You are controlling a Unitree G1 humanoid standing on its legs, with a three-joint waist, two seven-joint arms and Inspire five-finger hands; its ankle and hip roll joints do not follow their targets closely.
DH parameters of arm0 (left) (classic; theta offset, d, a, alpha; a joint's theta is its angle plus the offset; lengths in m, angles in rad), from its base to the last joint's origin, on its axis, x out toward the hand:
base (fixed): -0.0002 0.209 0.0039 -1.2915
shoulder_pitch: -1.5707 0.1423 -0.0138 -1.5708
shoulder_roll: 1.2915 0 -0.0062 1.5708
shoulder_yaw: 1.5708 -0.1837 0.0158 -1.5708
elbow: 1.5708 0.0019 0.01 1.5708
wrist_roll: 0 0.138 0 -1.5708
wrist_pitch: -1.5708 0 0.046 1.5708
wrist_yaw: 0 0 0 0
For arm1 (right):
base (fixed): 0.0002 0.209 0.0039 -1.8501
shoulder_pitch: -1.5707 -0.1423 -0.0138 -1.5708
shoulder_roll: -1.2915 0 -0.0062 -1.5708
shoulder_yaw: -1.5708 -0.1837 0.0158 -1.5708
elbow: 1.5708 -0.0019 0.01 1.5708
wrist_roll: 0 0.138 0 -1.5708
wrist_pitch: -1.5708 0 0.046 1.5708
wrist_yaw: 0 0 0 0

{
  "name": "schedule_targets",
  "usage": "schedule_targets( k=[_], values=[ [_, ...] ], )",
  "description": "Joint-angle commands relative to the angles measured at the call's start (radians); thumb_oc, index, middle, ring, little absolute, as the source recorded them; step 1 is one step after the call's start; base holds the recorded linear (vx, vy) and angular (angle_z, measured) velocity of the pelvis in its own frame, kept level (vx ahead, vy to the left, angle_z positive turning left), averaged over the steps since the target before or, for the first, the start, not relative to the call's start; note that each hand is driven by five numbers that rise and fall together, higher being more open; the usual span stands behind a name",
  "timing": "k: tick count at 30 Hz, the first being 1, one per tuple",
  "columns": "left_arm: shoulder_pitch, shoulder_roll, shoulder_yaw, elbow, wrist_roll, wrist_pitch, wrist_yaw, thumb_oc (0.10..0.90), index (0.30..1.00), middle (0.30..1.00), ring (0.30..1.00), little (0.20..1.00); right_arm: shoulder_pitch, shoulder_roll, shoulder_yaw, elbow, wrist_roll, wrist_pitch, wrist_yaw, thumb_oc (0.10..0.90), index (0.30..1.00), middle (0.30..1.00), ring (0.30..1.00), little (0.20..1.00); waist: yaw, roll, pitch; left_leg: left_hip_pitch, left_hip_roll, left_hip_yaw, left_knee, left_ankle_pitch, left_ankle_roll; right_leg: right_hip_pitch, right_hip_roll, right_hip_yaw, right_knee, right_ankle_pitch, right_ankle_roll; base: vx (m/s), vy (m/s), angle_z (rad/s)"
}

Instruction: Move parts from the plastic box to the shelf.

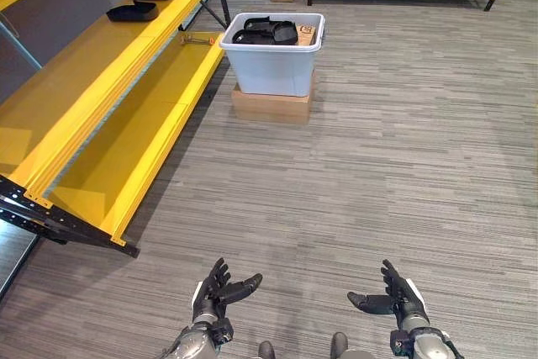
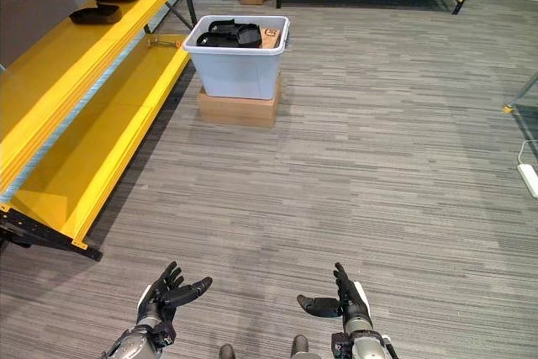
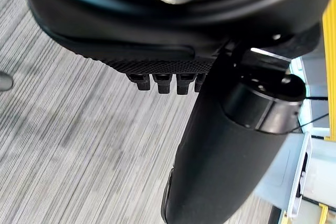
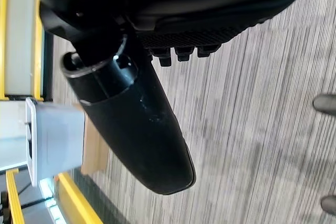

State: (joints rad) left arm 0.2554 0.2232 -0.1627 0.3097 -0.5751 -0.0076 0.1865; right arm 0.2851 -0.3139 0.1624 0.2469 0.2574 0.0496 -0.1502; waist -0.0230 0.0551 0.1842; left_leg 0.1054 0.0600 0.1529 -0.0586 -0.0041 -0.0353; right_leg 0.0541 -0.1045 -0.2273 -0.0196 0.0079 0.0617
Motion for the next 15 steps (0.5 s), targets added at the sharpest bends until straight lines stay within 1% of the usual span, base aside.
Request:
schedule_targets(
  k=[1,15],
  values=[
    [-0.043,0.049,0.041,-0.063,0.018,-0.068,-0.019,0.9,1.0,1.0,1.0,1.0,-0.061,-0.015,-0.019,-0.062,-0.007,-0.076,-0.009,0.9,1.0,1.0,1.0,1.0,-0.007,-0.049,-0.023,0.026,0.066,0.004,-0.005,-0.01,-0.035,0.123,-0.047,0.029,-0.048,-0.069,0.067,0.0,0.0,0.0],
    [-0.039,0.044,0.049,-0.059,0.011,-0.067,-0.019,0.9,1.0,1.0,1.0,1.0,-0.063,-0.015,-0.019,-0.06,-0.006,-0.072,-0.007,0.9,1.0,1.0,1.0,1.0,-0.006,-0.051,-0.021,0.028,0.066,0.005,-0.006,-0.01,-0.036,0.124,-0.048,0.029,-0.049,-0.07,0.067,0.0,0.0,0.0]
  ],
)
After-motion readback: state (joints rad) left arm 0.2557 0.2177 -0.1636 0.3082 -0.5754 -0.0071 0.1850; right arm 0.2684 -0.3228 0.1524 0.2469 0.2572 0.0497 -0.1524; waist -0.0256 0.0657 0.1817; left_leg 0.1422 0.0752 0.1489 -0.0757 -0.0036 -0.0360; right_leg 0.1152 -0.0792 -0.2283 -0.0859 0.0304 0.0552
